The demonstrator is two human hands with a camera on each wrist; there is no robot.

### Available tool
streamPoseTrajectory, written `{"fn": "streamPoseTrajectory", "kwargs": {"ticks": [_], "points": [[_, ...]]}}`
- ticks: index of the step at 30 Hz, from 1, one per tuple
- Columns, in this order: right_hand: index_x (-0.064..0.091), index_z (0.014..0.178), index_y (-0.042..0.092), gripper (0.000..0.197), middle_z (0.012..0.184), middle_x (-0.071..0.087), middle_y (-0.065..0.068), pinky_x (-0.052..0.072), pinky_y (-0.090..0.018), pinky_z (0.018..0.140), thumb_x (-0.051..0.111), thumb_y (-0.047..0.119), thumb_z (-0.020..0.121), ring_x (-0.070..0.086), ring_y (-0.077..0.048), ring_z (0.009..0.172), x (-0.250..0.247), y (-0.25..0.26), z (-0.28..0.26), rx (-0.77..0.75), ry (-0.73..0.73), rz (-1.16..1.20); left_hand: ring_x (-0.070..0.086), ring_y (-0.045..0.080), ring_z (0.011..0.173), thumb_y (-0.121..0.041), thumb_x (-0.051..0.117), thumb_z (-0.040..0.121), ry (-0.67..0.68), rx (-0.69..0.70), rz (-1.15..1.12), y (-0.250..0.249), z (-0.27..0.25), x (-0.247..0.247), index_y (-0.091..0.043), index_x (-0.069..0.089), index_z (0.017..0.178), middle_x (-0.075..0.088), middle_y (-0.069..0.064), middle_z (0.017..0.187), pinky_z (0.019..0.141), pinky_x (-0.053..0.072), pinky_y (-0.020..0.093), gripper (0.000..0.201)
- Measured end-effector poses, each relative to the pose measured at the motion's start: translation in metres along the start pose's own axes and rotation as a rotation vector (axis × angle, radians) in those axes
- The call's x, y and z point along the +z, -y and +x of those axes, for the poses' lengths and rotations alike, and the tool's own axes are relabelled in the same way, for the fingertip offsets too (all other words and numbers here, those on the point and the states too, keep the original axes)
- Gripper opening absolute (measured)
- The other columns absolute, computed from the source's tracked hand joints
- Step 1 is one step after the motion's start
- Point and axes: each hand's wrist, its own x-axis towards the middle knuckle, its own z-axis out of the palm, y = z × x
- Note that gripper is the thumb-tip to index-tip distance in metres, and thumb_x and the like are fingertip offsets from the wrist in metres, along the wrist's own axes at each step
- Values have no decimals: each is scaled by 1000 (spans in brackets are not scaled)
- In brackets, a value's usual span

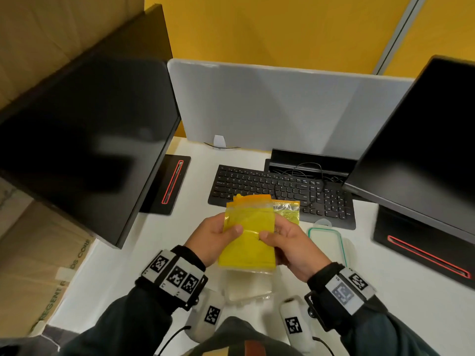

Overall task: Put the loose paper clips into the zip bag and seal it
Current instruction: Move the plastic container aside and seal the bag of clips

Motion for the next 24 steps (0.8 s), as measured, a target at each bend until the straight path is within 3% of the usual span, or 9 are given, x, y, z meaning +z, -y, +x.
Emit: {"fn": "streamPoseTrajectory", "kwargs": {"ticks": [2, 4, 7, 9, 12, 14, 18, 21, 24], "points": [[68, 100, 24, 24, 94, 68, -7, 48, -38, 67, 56, 13, 82, 60, -28, 77, -2, 0, 1, 2, -1, 78, 67, 13, 73, -6, 56, 84, 48, -32, -57, -5, -3, -3, -17, 59, 101, 71, -3, 79, 62, 55, 24, 21], [74, 72, 20, 34, 75, 71, 0, 51, -28, 54, 51, 0, 87, 61, -20, 63, -2, 2, 0, 12, 19, 81, 53, 2, 44, 15, 40, 86, 47, -75, -32, -8, -4, -5, -18, 61, 70, 60, -7, 49, 40, 41, 13, 42], [72, 54, 16, 55, 68, 72, 0, 54, -25, 52, 40, -16, 84, 65, -16, 59, -1, 1, 2, 16, 27, 11, 43, 4, 38, 20, 28, 80, 33, -133, -19, -6, -7, -4, -17, 57, 47, 49, -7, 41, 37, 35, 12, 58], [73, 55, 20, 60, 70, 68, -6, 51, -30, 62, 35, -21, 78, 61, -19, 67, -4, -5, 5, -19, -8, -210, 46, 11, 43, 15, 28, 79, 25, -229, -45, -2, -9, -7, -11, 61, 57, 52, -1, 49, 41, 41, 16, 47], [73, 65, 32, 66, 79, 62, 6, 46, -24, 76, 33, -20, 71, 55, 0, 77, -8, -20, 9, 8, 9, -655, 56, 12, 51, 0, 41, 84, 15, -384, 85, 14, -15, -5, -4, 68, 74, 63, 3, 63, 59, 55, 28, 29], [75, 79, 26, 49, 95, 66, 4, 47, -30, 90, 39, -7, 78, 57, -8, 94, -6, -32, 8, 110, 63, -853, 58, 11, 66, -13, 55, 84, 68, -323, 468, 32, -21, -1, -11, 71, 84, 68, 6, 84, 74, 52, 28, 16], [67, 93, 15, 30, 101, 66, -9, 45, -35, 83, 44, 28, 80, 59, -29, 96, 14, -43, 2, 161, 151, -1374, 53, 16, 98, -28, 50, 87, 139, -107, 1112, 56, -25, 14, -25, 65, 101, 63, -3, 110, 88, 40, 30, 21], [57, 107, 12, 28, 113, 61, -14, 31, -46, 97, 46, 24, 85, 52, -32, 109, 27, -53, 3, 130, 211, -1747, 46, 22, 104, -33, 48, 87, 180, -8, 1455, 65, -25, 20, -29, 64, 101, 56, -2, 113, 84, 40, 37, 22], [55, 116, 12, 30, 122, 56, -14, 25, -50, 103, 44, 21, 89, 46, -32, 118, 28, -60, 11, 216, 197, -1803, 49, 13, 86, -48, 50, 72, 181, 34, 1486, 69, -33, 16, -36, 69, 69, 63, -11, 98, 62, 49, 30, 23]]}}
